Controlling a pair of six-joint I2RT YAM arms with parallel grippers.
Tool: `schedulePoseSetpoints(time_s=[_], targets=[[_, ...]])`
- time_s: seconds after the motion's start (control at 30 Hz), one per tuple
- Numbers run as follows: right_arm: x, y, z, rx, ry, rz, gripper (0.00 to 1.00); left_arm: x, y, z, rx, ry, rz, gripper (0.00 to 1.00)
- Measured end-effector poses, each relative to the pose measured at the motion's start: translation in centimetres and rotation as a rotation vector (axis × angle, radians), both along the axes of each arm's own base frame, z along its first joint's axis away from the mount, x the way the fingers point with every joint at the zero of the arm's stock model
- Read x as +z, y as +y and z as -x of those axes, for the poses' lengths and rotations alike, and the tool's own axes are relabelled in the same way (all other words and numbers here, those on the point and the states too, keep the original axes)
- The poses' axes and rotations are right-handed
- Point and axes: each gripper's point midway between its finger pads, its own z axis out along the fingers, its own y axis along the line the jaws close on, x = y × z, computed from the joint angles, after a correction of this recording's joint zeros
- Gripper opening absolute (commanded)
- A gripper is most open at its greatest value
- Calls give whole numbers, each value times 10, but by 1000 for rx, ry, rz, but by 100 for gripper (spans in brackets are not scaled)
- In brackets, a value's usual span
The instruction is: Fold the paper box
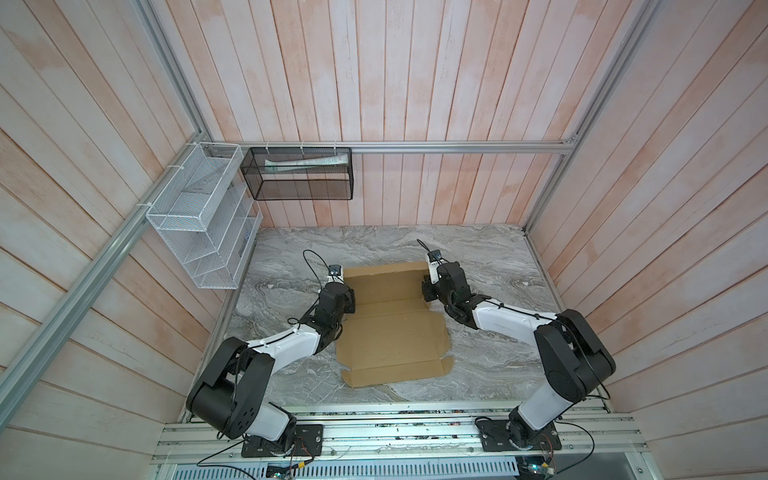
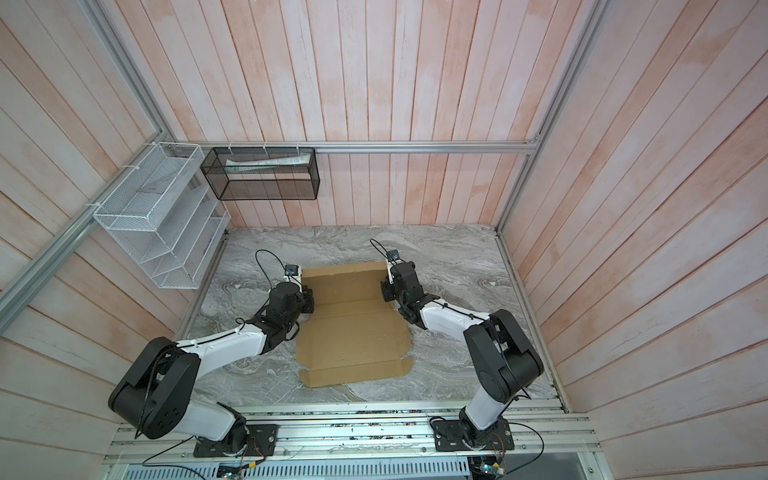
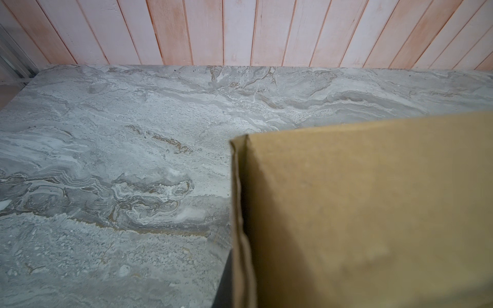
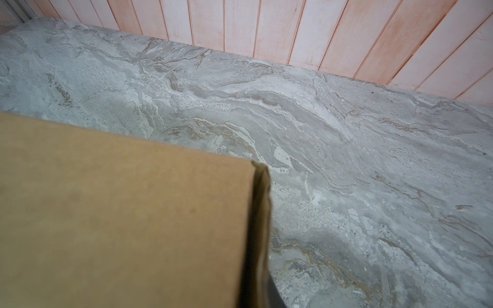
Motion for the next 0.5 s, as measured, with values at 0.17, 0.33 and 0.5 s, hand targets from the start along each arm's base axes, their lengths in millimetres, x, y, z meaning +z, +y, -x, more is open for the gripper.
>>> schedulePoseSetpoints(time_s=[0.17,0.33,0.5], targets=[[0,2,-3,-10,-1,11,13,0,0,0,1,0,-1,0],[-1,3,-6,-24,0,27,12,0,1,0,7,-2,-3,0],[0,2,-6,-35,0,40,10,0,2,0,10,-2,-1,0]])
